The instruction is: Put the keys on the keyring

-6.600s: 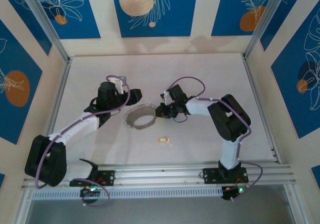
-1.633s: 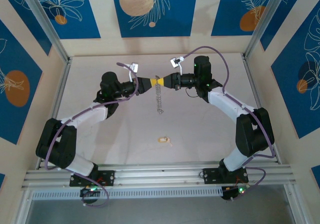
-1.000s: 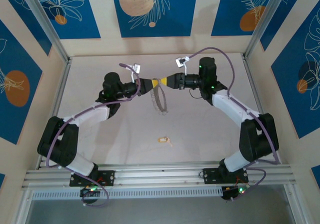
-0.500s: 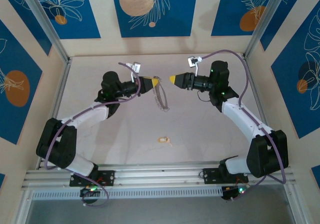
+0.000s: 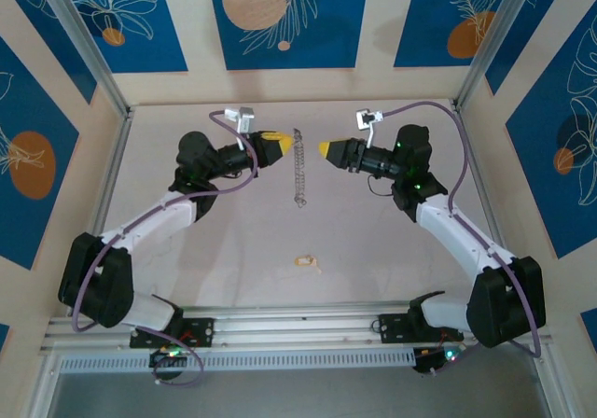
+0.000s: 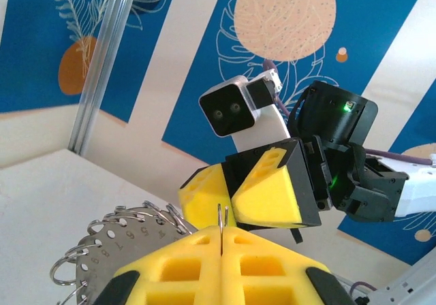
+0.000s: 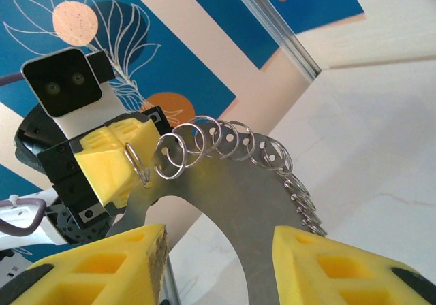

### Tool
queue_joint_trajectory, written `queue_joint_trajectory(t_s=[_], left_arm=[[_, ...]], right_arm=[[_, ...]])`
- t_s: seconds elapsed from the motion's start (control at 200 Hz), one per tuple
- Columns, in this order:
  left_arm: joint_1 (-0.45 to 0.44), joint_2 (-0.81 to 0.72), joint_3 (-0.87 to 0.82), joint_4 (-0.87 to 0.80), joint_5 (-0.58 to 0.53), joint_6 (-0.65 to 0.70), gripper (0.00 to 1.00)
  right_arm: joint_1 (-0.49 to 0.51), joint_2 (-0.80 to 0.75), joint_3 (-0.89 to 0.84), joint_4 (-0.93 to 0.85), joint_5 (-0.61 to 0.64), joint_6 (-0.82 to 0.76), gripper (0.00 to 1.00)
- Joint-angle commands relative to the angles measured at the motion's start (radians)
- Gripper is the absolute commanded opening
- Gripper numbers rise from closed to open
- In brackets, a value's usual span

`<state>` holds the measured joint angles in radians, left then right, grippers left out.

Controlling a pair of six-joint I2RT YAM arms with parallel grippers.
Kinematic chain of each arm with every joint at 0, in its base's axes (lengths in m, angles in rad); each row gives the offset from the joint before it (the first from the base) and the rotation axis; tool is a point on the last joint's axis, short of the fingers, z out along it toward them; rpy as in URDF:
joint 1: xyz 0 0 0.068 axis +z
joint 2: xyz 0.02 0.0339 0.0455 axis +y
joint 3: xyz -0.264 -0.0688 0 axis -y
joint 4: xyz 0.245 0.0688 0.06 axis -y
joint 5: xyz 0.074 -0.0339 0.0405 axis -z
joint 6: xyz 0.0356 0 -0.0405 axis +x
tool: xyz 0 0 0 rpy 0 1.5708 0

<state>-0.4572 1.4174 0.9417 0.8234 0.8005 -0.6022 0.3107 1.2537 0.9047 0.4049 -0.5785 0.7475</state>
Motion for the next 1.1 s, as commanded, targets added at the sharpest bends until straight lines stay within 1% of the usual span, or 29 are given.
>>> queue_joint_trajectory(t_s=[0.0, 0.19, 0.335, 0.615, 1.095], left_arm=[[-0.013, -0.035, 0.030, 0.091, -0.023, 0.054, 0.00], [-0.017, -0.023, 0.031, 0.122, -0.046, 0.055, 0.00], [-0.018, -0.007, 0.014, 0.183, -0.067, 0.043, 0.00], [-0.020, 0.008, 0.016, 0.189, -0.066, 0.028, 0.00], [-0.026, 0.030, 0.030, 0.203, -0.057, -0.002, 0.00]], right_arm=[[0.008, -0.020, -0.006, 0.085, 0.005, 0.027, 0.45], [0.044, -0.003, 0.031, 0.122, -0.030, 0.027, 0.42], [0.078, 0.027, 0.059, 0.141, -0.032, 0.033, 0.39], [0.101, 0.070, 0.100, 0.186, -0.032, 0.056, 0.33], [0.113, 0.101, 0.145, 0.213, -0.034, 0.070, 0.32]])
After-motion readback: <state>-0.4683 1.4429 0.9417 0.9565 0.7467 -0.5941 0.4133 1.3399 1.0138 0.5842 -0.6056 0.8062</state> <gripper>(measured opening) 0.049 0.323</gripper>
